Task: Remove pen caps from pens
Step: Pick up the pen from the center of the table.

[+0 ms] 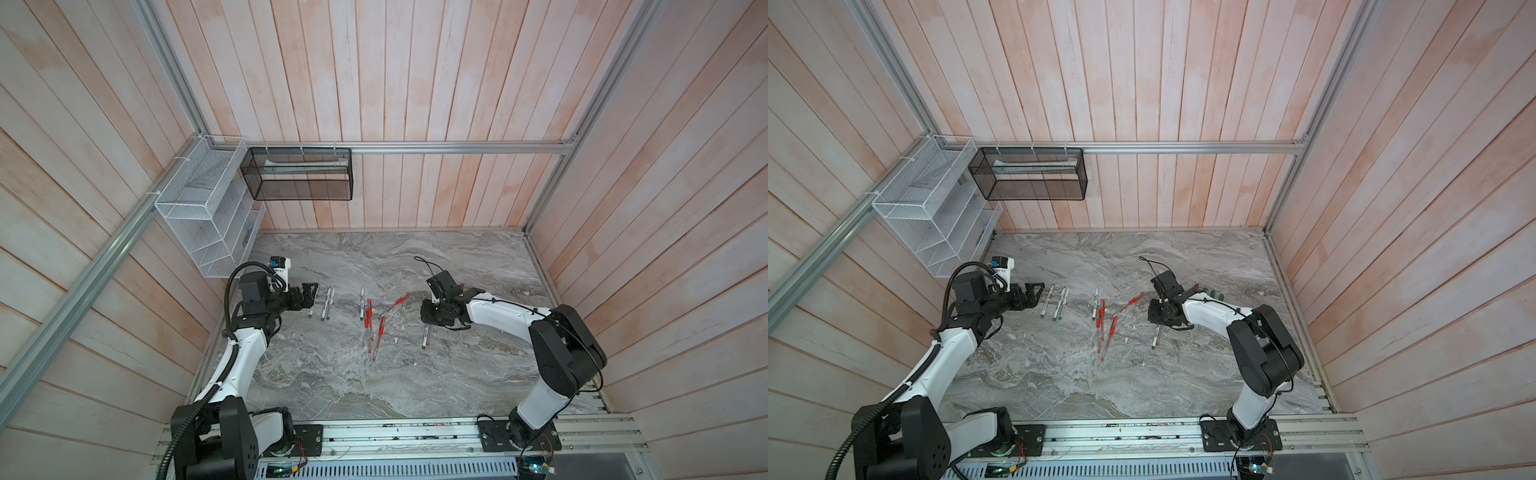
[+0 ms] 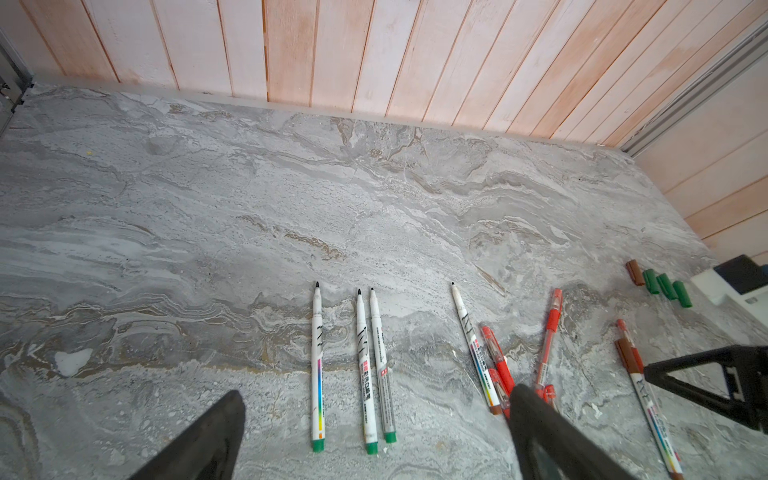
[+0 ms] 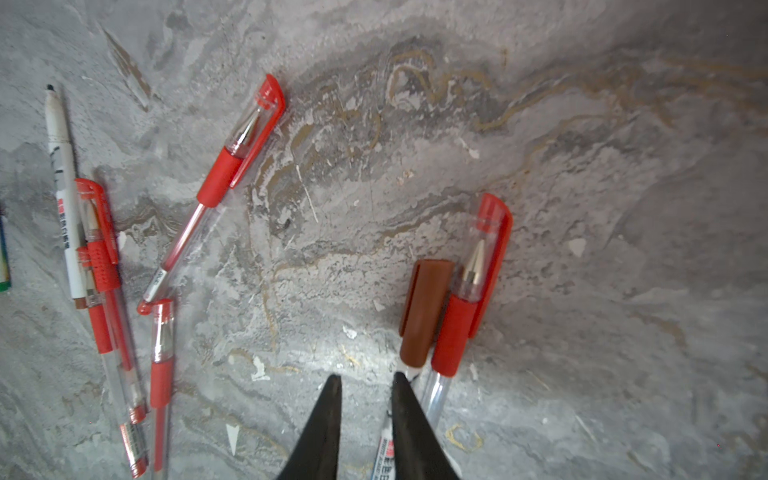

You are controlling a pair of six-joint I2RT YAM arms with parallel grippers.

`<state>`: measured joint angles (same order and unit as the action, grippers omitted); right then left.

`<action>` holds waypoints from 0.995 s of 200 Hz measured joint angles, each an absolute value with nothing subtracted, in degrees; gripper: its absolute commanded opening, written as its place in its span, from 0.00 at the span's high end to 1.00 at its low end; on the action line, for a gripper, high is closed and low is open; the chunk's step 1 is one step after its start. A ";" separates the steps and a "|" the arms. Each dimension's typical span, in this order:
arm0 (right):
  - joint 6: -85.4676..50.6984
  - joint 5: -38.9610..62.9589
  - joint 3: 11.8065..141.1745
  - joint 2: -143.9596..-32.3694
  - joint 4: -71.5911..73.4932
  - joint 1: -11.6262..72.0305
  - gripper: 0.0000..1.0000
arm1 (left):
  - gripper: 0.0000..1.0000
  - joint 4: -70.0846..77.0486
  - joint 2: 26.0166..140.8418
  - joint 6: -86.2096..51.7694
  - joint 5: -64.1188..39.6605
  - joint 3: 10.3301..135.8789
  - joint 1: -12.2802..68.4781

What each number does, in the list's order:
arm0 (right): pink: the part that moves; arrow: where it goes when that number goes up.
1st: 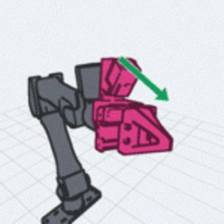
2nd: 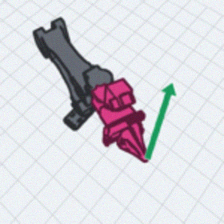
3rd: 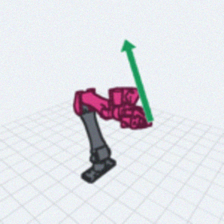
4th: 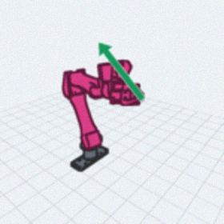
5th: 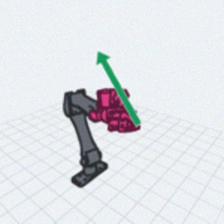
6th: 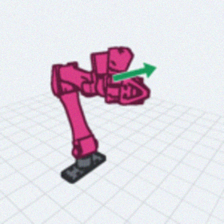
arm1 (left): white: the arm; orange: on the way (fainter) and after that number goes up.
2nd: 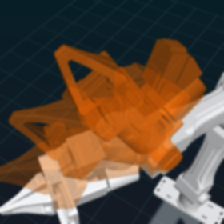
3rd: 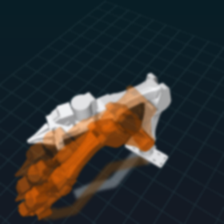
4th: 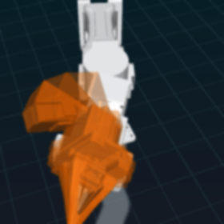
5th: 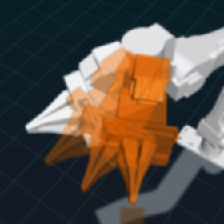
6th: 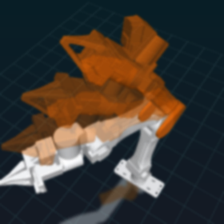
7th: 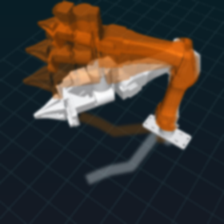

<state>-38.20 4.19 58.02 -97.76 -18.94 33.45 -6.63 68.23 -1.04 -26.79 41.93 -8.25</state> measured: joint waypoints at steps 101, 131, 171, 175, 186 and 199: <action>-38.50 4.19 56.12 -98.28 -18.85 33.43 0.77 | 0.00 -6.42 68.23 -1.04 -26.81 41.87 -8.36; -38.85 4.25 56.10 -99.31 -18.37 33.45 0.78 | 0.00 -6.42 68.23 -1.04 -26.81 41.85 -8.36; -39.03 4.60 56.18 -100.31 -16.84 33.52 0.80 | 0.00 -6.39 68.23 -1.04 -26.81 41.85 -8.36; -39.05 4.60 56.23 -100.40 -16.71 33.52 0.80 | 0.00 -6.42 68.23 -1.04 -26.81 41.85 -8.36; -39.00 4.60 56.34 -100.60 -16.40 33.56 0.84 | 0.00 -6.42 68.23 -1.04 -26.89 41.85 -8.36; -38.98 4.56 56.58 -100.95 -16.25 33.63 0.89 | 0.00 -6.39 68.23 -1.04 -27.03 41.85 -8.36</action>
